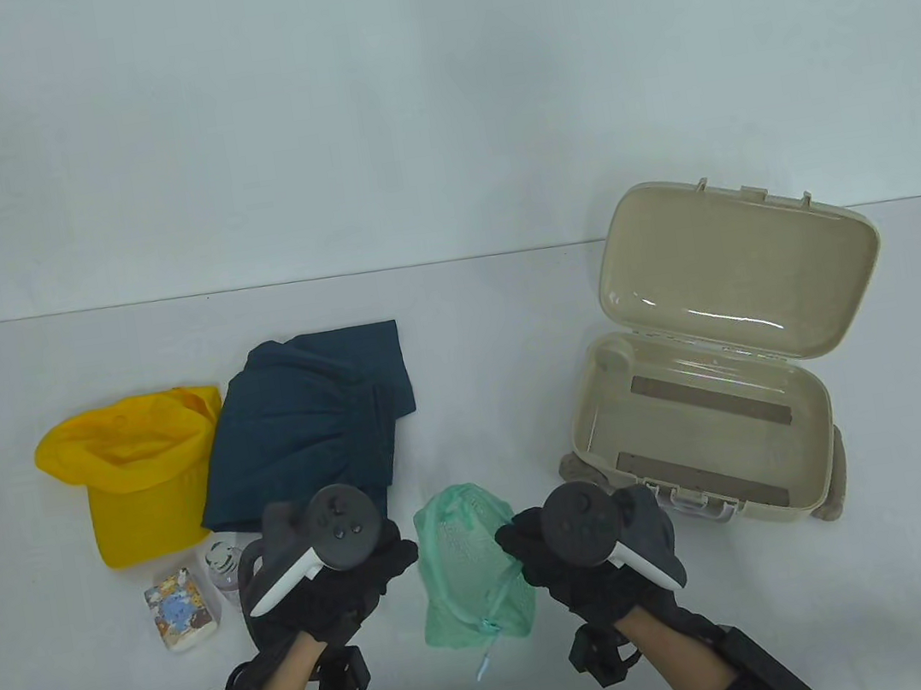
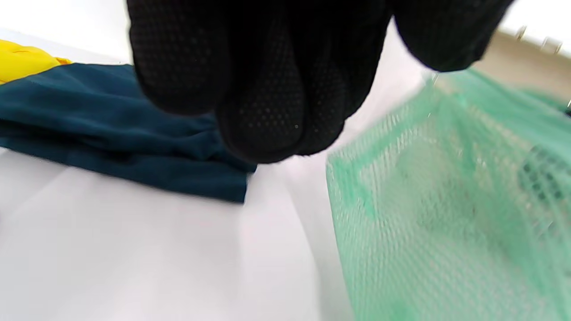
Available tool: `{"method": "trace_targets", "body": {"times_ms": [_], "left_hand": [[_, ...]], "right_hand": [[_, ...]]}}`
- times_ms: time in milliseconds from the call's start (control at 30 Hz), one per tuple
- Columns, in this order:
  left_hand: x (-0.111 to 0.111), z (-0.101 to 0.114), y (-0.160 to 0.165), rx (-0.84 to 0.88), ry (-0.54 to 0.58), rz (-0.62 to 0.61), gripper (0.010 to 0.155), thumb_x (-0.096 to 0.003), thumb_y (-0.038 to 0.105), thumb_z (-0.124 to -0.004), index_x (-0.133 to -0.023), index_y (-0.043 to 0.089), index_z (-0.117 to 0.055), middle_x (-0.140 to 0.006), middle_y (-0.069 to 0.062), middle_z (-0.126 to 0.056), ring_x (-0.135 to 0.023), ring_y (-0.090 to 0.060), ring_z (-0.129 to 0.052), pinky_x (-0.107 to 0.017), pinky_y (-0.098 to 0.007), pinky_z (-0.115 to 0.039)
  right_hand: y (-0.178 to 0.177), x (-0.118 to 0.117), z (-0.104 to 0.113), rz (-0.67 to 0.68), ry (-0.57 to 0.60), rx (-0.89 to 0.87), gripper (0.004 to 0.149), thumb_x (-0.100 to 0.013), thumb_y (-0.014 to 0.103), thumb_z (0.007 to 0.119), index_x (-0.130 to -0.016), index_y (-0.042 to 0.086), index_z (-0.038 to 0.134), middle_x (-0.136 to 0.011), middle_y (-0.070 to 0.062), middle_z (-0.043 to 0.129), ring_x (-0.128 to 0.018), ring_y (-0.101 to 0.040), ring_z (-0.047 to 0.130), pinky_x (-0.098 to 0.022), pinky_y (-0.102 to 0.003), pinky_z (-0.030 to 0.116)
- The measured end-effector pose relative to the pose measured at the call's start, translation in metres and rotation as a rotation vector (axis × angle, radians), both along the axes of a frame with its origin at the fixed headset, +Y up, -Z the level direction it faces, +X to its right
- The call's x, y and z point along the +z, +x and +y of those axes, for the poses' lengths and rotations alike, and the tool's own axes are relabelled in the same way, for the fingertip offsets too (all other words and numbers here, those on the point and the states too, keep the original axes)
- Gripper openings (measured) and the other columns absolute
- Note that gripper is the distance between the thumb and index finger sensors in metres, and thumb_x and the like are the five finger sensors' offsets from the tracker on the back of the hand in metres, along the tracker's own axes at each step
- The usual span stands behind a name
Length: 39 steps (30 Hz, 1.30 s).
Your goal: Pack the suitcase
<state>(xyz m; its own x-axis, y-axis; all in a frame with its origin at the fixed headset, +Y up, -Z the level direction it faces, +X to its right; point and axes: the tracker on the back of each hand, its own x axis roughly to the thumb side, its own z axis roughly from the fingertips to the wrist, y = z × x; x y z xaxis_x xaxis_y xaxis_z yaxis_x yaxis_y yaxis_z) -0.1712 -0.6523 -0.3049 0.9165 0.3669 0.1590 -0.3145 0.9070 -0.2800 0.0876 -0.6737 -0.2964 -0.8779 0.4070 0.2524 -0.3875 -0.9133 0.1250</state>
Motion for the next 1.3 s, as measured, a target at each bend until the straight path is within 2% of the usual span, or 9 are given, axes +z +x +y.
{"method": "trace_targets", "body": {"times_ms": [100, 167, 233, 367, 600, 833, 900, 1133, 1300], "left_hand": [[0.001, 0.026, -0.013, -0.053, 0.124, 0.089, 0.065, -0.05, 0.053, -0.07, -0.104, 0.017, -0.069, -0.096, -0.01, -0.086, -0.067, -0.027, -0.099, -0.049, -0.041, -0.083], [-0.001, 0.044, -0.027, -0.248, 0.241, 0.181, 0.066, -0.0496, 0.053, -0.07, -0.105, 0.018, -0.067, -0.098, -0.01, -0.084, -0.069, -0.025, -0.099, -0.05, -0.041, -0.084], [-0.004, 0.053, -0.04, -0.382, 0.283, 0.249, 0.066, -0.0491, 0.053, -0.071, -0.106, 0.02, -0.065, -0.1, -0.01, -0.083, -0.07, -0.025, -0.098, -0.051, -0.041, -0.083], [-0.013, 0.053, -0.071, -0.548, 0.226, 0.327, 0.069, -0.0482, 0.055, -0.072, -0.108, 0.021, -0.062, -0.103, -0.011, -0.079, -0.072, -0.027, -0.096, -0.052, -0.042, -0.083], [-0.018, 0.006, -0.103, -0.571, -0.033, 0.35, 0.074, -0.0458, 0.061, -0.07, -0.109, 0.023, -0.061, -0.1, -0.01, -0.082, -0.07, -0.027, -0.098, -0.05, -0.042, -0.084], [-0.013, -0.007, -0.101, -0.636, -0.06, 0.337, 0.068, -0.0462, 0.059, -0.071, -0.101, 0.02, -0.073, -0.078, -0.004, -0.096, -0.05, -0.02, -0.104, -0.04, -0.036, -0.088], [-0.013, -0.008, -0.098, -0.661, -0.037, 0.332, 0.062, -0.0465, 0.055, -0.074, -0.096, 0.017, -0.078, -0.071, -0.002, -0.099, -0.044, -0.017, -0.105, -0.036, -0.033, -0.089], [-0.013, 0.003, -0.091, -0.646, -0.03, 0.308, 0.06, -0.0474, 0.047, -0.077, -0.094, 0.01, -0.077, -0.071, -0.006, -0.1, -0.043, -0.019, -0.107, -0.036, -0.032, -0.092], [-0.002, 0.042, -0.079, -0.48, 0.087, 0.279, 0.06, -0.0485, 0.047, -0.076, -0.095, 0.01, -0.075, -0.072, -0.005, -0.099, -0.044, -0.017, -0.107, -0.037, -0.031, -0.092]], "right_hand": [[0.0, 0.0, -0.001, 0.0, -0.006, -0.001, 0.047, -0.054, 0.049, 0.064, -0.073, 0.015, 0.09, -0.044, 0.01, 0.101, -0.034, -0.009, 0.103, -0.033, -0.032, 0.088], [0.001, -0.001, -0.002, -0.01, -0.003, 0.004, 0.047, -0.055, 0.049, 0.064, -0.073, 0.014, 0.09, -0.043, 0.01, 0.101, -0.034, -0.009, 0.103, -0.033, -0.032, 0.088], [0.001, -0.001, -0.002, -0.017, -0.007, 0.004, 0.047, -0.055, 0.049, 0.064, -0.073, 0.014, 0.09, -0.043, 0.01, 0.101, -0.034, -0.009, 0.103, -0.033, -0.032, 0.088], [0.003, -0.003, -0.003, -0.03, -0.008, 0.009, 0.047, -0.055, 0.049, 0.064, -0.072, 0.014, 0.09, -0.043, 0.01, 0.101, -0.034, -0.009, 0.103, -0.032, -0.032, 0.088], [0.005, -0.004, -0.003, -0.046, -0.015, 0.014, 0.047, -0.055, 0.049, 0.064, -0.073, 0.014, 0.09, -0.043, 0.01, 0.101, -0.034, -0.009, 0.103, -0.032, -0.032, 0.088], [0.006, -0.005, -0.003, -0.05, -0.017, 0.016, 0.047, -0.055, 0.049, 0.064, -0.072, 0.014, 0.09, -0.043, 0.01, 0.101, -0.033, -0.009, 0.103, -0.032, -0.032, 0.088], [0.006, -0.005, -0.003, -0.052, -0.016, 0.017, 0.047, -0.055, 0.049, 0.064, -0.072, 0.014, 0.09, -0.043, 0.01, 0.101, -0.033, -0.009, 0.103, -0.032, -0.032, 0.088], [0.008, -0.005, -0.003, -0.061, -0.024, 0.012, 0.047, -0.055, 0.049, 0.063, -0.073, 0.014, 0.09, -0.043, 0.01, 0.101, -0.033, -0.009, 0.103, -0.032, -0.032, 0.088], [0.008, -0.008, -0.004, -0.059, -0.056, -0.005, 0.048, -0.056, 0.048, 0.062, -0.075, 0.013, 0.089, -0.044, 0.01, 0.101, -0.034, -0.01, 0.103, -0.032, -0.032, 0.088]]}}
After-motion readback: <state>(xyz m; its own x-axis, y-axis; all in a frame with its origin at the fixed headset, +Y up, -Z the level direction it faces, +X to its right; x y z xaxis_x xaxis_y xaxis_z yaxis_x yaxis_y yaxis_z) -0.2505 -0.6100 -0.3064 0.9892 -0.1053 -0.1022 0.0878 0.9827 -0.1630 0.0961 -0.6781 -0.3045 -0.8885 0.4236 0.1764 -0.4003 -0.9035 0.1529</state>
